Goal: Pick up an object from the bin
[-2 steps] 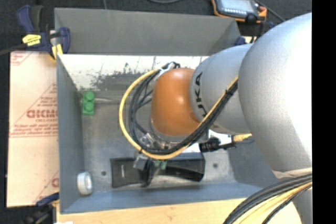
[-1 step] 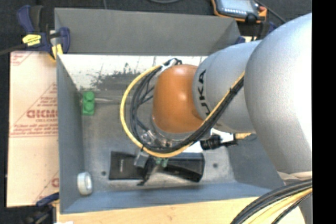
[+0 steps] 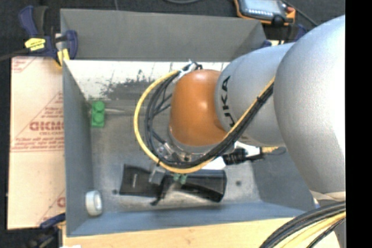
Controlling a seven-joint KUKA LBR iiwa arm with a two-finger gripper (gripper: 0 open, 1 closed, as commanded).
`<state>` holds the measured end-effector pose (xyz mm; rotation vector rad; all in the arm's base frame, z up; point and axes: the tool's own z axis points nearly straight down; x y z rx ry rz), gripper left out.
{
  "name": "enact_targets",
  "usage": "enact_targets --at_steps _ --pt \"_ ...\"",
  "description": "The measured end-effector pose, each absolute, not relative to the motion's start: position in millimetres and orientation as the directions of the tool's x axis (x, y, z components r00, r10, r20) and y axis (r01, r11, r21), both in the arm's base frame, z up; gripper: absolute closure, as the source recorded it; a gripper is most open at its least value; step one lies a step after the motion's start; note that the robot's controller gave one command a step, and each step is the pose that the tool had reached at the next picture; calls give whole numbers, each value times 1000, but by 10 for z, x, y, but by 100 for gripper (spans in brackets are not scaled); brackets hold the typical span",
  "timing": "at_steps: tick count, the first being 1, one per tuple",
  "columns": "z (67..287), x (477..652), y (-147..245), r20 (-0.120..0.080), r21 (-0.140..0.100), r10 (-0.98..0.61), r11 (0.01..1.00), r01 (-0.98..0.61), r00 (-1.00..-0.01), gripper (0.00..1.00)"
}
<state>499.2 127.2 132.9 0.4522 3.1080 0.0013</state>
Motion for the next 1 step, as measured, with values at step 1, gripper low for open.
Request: enact_targets --at_steps 1 --pt "1419 4985 1270 3 -1 285 959 285 -959 100"
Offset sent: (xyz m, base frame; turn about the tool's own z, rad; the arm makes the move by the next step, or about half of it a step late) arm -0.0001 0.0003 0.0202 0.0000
